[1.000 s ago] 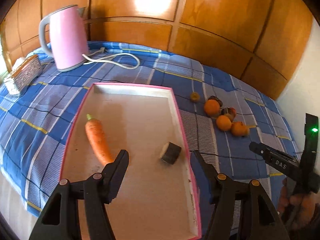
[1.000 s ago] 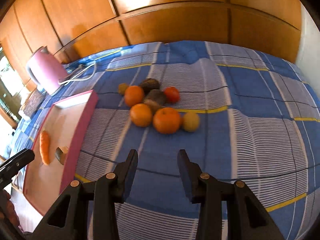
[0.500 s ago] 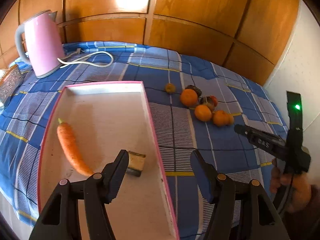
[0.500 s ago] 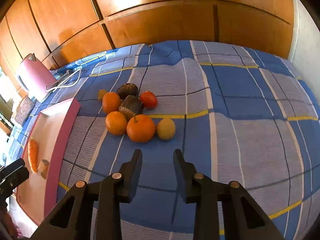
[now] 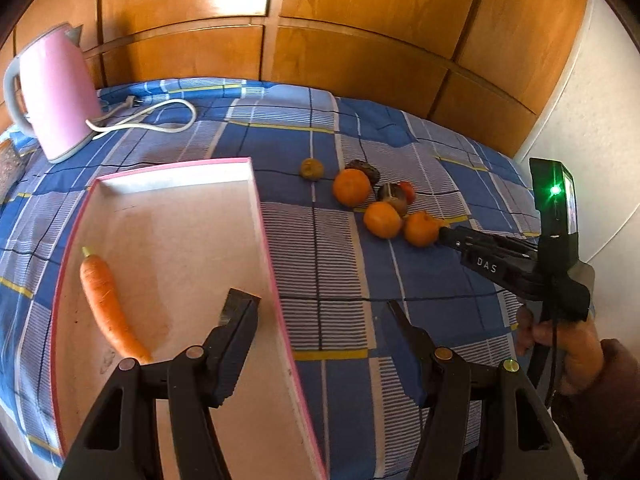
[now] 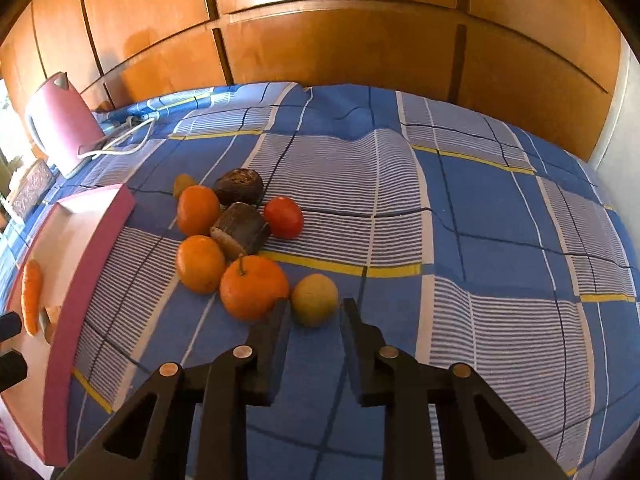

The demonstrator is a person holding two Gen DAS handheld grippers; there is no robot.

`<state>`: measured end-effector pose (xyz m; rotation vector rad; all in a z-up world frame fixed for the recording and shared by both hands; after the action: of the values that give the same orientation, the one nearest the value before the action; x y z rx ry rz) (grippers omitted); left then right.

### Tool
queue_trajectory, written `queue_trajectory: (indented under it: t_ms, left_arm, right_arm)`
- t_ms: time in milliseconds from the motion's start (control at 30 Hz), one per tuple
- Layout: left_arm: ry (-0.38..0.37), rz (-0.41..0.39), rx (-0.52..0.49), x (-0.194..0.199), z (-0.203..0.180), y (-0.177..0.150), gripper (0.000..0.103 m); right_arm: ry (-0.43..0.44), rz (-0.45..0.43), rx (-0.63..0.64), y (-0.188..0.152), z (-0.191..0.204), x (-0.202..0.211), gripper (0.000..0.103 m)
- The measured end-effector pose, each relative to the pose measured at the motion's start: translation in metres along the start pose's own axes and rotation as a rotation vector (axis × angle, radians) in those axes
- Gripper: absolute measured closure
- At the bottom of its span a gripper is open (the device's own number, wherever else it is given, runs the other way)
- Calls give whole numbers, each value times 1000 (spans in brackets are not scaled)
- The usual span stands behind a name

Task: Organize fruits
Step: 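Grasp the yellow fruit with the right tool while the left tool moves toward an orange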

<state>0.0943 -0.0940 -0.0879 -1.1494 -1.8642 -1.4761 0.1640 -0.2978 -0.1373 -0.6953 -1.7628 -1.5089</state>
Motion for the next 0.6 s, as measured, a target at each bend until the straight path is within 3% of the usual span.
queue_trajectory:
  t_ms: [200, 400, 600]
  left_arm:
    - [-35, 39, 0, -15, -15, 5, 38]
    - [-68, 57, 13, -32, -31, 16, 40]
    - [-88, 94, 27, -59, -46, 28, 51]
  right_arm:
    - [38, -25, -22, 3, -4, -8, 77]
    - [10, -51, -2, 6, -4, -13, 77]
    - [10, -55, -27, 5, -10, -14, 78]
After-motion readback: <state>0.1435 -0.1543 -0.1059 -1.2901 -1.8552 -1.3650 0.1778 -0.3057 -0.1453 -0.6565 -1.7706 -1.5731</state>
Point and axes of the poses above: each gripper's, at about its wrist camera, not at the fingertips, and x roughly against the way its jaws point, z to its left, y to its top, the point moved 9 cm from there along -x, roughly the way its jaws point, and after that the axes turned 11 degrees about x, right-handed, at the moved point
